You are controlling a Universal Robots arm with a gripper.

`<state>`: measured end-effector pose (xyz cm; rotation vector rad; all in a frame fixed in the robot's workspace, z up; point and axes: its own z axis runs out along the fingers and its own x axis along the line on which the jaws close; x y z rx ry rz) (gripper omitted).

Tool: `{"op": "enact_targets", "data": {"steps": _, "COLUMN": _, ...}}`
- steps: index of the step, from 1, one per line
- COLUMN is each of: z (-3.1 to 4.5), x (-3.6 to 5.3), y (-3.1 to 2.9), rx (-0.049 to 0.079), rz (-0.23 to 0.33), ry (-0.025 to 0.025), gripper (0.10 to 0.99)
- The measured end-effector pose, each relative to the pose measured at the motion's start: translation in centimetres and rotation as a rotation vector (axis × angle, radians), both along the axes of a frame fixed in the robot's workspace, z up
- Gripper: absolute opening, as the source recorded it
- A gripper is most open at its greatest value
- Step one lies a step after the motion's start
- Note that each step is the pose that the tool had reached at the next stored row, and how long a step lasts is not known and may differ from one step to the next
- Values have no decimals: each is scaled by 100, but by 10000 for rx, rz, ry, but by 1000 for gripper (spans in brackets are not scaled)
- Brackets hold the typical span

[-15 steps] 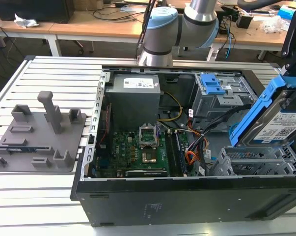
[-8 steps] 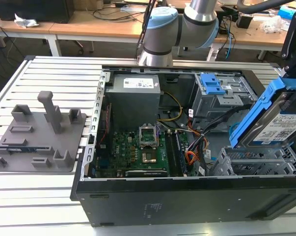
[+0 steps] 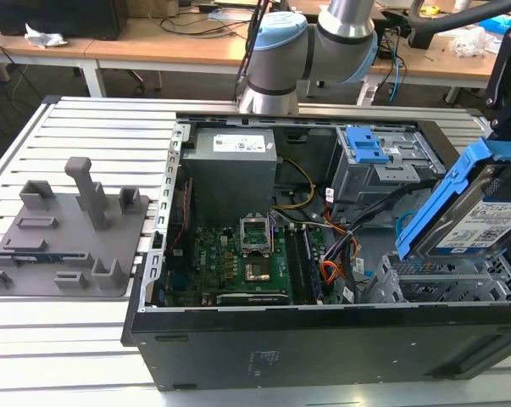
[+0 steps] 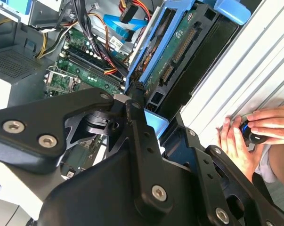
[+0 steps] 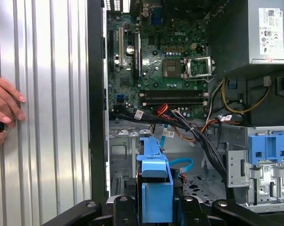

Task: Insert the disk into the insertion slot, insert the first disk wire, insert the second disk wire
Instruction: 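Insert the disk into the insertion slot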

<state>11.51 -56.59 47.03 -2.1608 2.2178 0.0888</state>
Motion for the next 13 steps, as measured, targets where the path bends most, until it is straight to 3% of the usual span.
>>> {"op": "enact_targets", "data": {"steps": 13, "z": -87, "x": 0, "y": -21, "rx": -2, "rz": 0, "ry": 0, "gripper": 365}}
